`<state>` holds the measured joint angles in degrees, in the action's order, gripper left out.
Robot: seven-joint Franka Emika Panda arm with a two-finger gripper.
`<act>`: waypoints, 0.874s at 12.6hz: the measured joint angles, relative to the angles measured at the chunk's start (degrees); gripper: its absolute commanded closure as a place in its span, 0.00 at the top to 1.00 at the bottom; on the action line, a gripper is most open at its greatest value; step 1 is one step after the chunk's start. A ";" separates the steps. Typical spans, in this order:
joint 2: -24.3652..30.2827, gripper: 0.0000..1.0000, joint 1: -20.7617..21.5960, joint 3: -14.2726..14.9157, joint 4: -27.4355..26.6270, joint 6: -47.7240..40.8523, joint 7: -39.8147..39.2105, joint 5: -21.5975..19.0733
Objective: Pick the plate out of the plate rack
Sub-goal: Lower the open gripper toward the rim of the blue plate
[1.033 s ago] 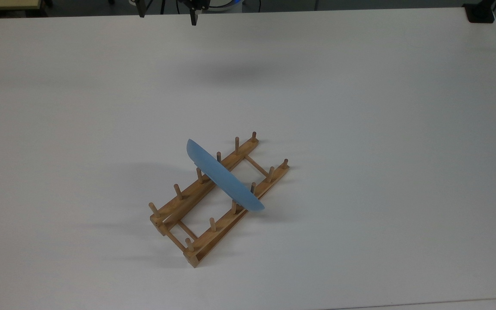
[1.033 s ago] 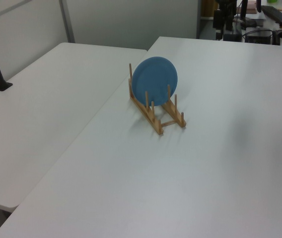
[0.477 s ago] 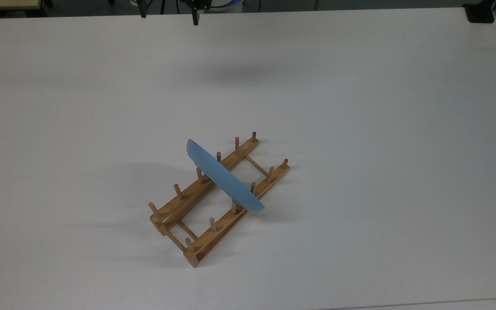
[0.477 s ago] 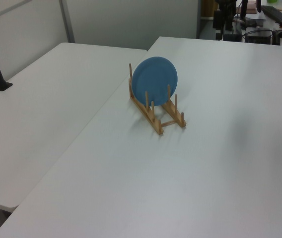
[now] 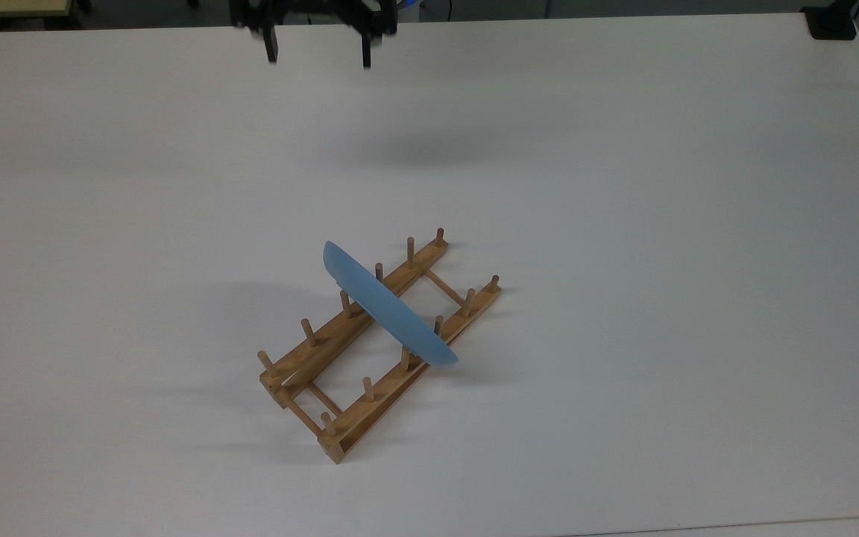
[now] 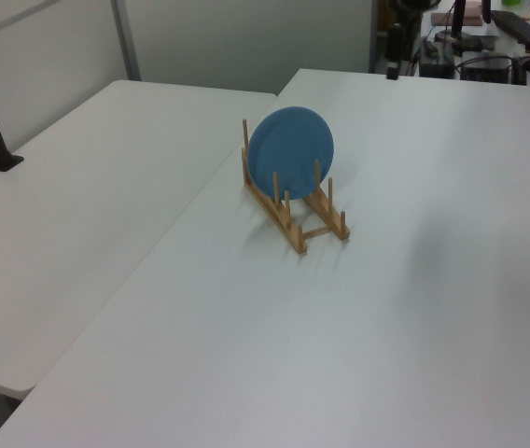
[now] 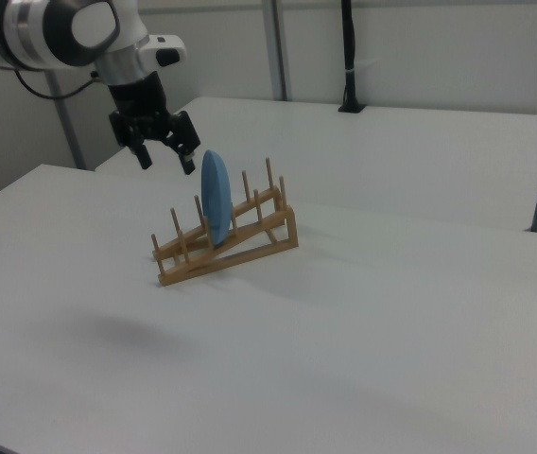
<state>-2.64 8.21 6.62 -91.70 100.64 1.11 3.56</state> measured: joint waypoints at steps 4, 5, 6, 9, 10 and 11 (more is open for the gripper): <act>-6.20 0.82 1.71 -0.05 0.05 15.53 -0.28 8.79; -7.21 0.72 1.71 -0.04 0.10 18.80 -0.34 11.02; -8.06 0.59 1.72 -0.05 0.11 21.56 -0.45 13.84; -10.90 0.53 1.82 -0.28 0.13 26.68 -0.56 19.85; -11.54 0.53 1.82 -0.48 0.14 27.42 -0.56 20.55; -12.01 0.53 1.84 -0.71 0.17 27.90 -0.56 21.10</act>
<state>-14.65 10.05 5.90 -91.53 128.53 0.55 24.66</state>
